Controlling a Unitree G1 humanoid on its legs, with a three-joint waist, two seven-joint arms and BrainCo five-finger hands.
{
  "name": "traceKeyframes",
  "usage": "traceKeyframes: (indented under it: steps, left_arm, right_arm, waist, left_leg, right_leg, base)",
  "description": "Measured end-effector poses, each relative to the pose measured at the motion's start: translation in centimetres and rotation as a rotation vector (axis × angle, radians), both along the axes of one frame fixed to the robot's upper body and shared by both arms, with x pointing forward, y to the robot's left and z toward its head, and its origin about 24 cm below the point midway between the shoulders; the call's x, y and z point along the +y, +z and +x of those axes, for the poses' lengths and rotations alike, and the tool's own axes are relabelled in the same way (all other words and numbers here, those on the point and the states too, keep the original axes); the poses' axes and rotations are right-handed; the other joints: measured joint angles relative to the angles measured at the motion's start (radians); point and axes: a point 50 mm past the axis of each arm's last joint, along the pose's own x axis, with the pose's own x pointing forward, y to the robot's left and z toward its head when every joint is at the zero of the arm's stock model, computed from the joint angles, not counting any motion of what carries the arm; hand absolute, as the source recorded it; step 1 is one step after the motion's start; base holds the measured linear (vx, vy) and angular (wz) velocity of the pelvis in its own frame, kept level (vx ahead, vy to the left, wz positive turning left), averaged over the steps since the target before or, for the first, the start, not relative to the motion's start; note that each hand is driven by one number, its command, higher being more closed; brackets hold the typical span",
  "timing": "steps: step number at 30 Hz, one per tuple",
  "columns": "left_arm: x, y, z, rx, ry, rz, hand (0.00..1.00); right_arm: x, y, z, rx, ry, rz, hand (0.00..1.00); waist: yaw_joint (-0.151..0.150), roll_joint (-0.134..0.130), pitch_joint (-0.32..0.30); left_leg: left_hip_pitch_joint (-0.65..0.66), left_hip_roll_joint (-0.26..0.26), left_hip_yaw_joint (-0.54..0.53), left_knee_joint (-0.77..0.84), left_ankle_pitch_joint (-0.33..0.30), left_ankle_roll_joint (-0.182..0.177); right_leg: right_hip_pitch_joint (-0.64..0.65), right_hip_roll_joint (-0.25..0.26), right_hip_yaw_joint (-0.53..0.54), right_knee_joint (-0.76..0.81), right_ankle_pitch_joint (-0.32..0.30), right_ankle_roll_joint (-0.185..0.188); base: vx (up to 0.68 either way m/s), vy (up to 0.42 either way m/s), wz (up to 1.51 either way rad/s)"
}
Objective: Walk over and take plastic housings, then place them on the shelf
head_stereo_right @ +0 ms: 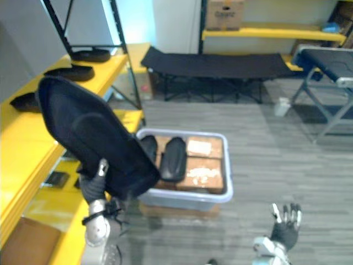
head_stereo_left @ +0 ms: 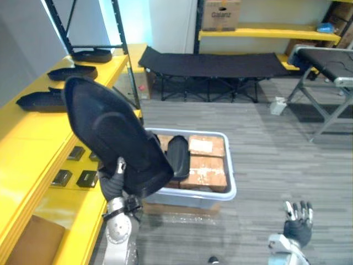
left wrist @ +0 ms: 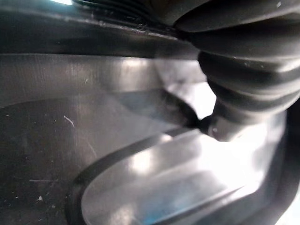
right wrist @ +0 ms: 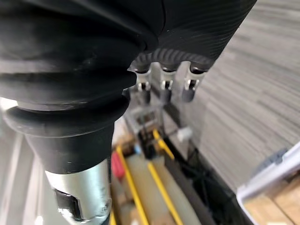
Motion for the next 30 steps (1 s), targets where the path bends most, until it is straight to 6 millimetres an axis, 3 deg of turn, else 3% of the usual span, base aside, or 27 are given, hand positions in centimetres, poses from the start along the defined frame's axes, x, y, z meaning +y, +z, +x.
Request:
traceKeyframes:
  steps: [2, 4, 5, 7, 8, 14, 16, 18, 22, 26, 28, 29, 30]
  left_arm:
    - [1.5, 1.2, -0.5, -0.047, 0.11, 0.009, 1.0]
    - [3.3, 2.3, -1.6, -0.088, 0.23, 0.017, 1.0]
    - [4.9, 2.9, -3.0, -0.104, 0.331, 0.045, 1.0]
    - [6.3, 3.4, -4.5, -0.109, 0.425, 0.082, 1.0]
    - [7.2, 3.7, -5.8, -0.111, 0.501, 0.097, 1.0]
    - [9.4, 2.9, -9.7, -0.027, 0.682, 0.128, 1.0]
    - [9.6, 2.9, -10.1, -0.031, 0.686, 0.123, 1.0]
    - [9.7, 2.9, -10.0, -0.045, 0.667, 0.103, 1.0]
    - [9.7, 2.7, -9.9, -0.042, 0.644, 0.091, 1.0]
    - [9.7, 1.7, -9.6, -0.008, 0.63, 0.066, 1.0]
    - [9.7, 1.8, -9.5, -0.012, 0.621, 0.069, 1.0]
    - [9.5, 1.6, -9.1, -0.013, 0.601, 0.062, 1.0]
    - [9.2, 1.5, -8.9, -0.013, 0.584, 0.058, 1.0]
  right_arm:
    - [0.7, 0.8, 1.6, -0.04, 0.066, -0.026, 0.0]
    - [1.8, 1.7, 3.6, -0.088, 0.158, -0.031, 0.0]
    - [3.2, 2.4, 5.3, -0.128, 0.239, -0.028, 0.0]
    - [4.4, 3.0, 6.5, -0.169, 0.307, -0.027, 0.0]
    - [5.6, 3.7, 7.7, -0.2, 0.376, -0.025, 0.0]
    - [10.3, 3.5, 10.1, -0.203, 0.634, 0.024, 0.0]
    - [12.5, 3.6, 10.0, -0.247, 0.756, 0.071, 0.0]
    - [13.2, 3.8, 10.0, -0.263, 0.796, 0.081, 0.0]
    - [12.9, 3.8, 10.0, -0.264, 0.8, 0.071, 0.0]
    - [12.6, 3.8, 10.0, -0.267, 0.834, 0.043, 0.0]
    - [12.6, 4.0, 9.9, -0.269, 0.852, 0.042, 0.0]
    - [12.4, 4.2, 9.7, -0.282, 0.86, 0.032, 0.0]
    - [12.2, 4.2, 9.5, -0.283, 0.859, 0.028, 0.0]
  waist:
    - [0.011, 0.0, 0.004]
    - [0.041, 0.005, 0.021]
    - [0.075, 0.01, 0.028]
    - [0.103, 0.009, 0.032]
    - [0.136, 0.01, 0.045]
    - [0.229, -0.01, 0.062]
    - [0.243, -0.03, 0.067]
    - [0.249, -0.042, 0.075]
    - [0.248, -0.067, 0.059]
    - [0.243, -0.058, 0.065]
    - [0.233, -0.056, 0.069]
    - [0.213, -0.055, 0.075]
    - [0.209, -0.045, 0.079]
  left_leg:
    - [-0.018, -0.006, -0.051, 0.0, 0.001, 0.002]
    - [-0.019, -0.015, -0.1, 0.0, 0.004, 0.003]
    - [-0.022, -0.022, -0.135, 0.0, 0.01, 0.01]
    - [-0.032, -0.031, -0.182, 0.0, 0.019, 0.013]
    - [-0.034, -0.038, -0.226, 0.001, 0.027, 0.017]
    - [-0.037, -0.068, -0.345, 0.005, 0.038, 0.025]
    - [-0.052, -0.074, -0.379, 0.005, 0.036, 0.025]
    - [-0.052, -0.074, -0.402, 0.005, 0.036, 0.025]
    - [-0.047, -0.07, -0.41, 0.006, 0.04, 0.031]
    - [-0.088, -0.074, -0.395, 0.098, -0.008, 0.017]
    - [-0.131, -0.054, -0.268, 0.171, -0.081, 0.032]
    - [-0.151, -0.023, -0.17, 0.224, -0.087, 0.026]
    - [-0.159, -0.014, -0.152, 0.24, -0.086, 0.027]
  right_leg:
    - [0.013, -0.007, -0.049, -0.003, -0.004, 0.005]
    - [0.039, -0.015, -0.097, -0.003, -0.013, 0.011]
    - [0.058, -0.021, -0.131, -0.003, -0.017, 0.015]
    - [0.073, -0.03, -0.176, -0.002, -0.024, 0.019]
    - [0.095, -0.034, -0.217, -0.001, -0.024, 0.02]
    - [0.153, -0.057, -0.3, 0.022, -0.025, 0.019]
    - [0.153, -0.064, -0.32, 0.045, -0.028, 0.014]
    - [0.154, -0.065, -0.319, 0.06, -0.03, 0.011]
    - [0.155, -0.065, -0.314, 0.086, -0.054, -0.021]
    - [0.164, -0.059, -0.314, 0.08, -0.068, -0.027]
    - [0.181, -0.064, -0.324, 0.058, -0.093, -0.006]
    - [0.207, -0.062, -0.355, 0.049, -0.097, 0.003]
    - [0.212, -0.061, -0.369, 0.053, -0.097, 0.003]
  base:
    - [0.01, -0.001, 0.64]
    - [0.0, 0.017, 0.77]
    - [0.02, 0.023, 0.78]
    - [0.05, 0.023, 0.9]
    - [0.07, 0.028, 0.95]
    - [0.05, 0.047, 0.71]
    - [0.03, 0.038, 0.5]
    - [0.03, 0.012, 0.33]
    - [0.07, -0.014, 0.12]
    - [0.02, -0.031, -0.05]
    - [-0.05, -0.059, 0.14]
    - [-0.02, -0.07, 0.41]
    - [-0.02, -0.041, 0.55]
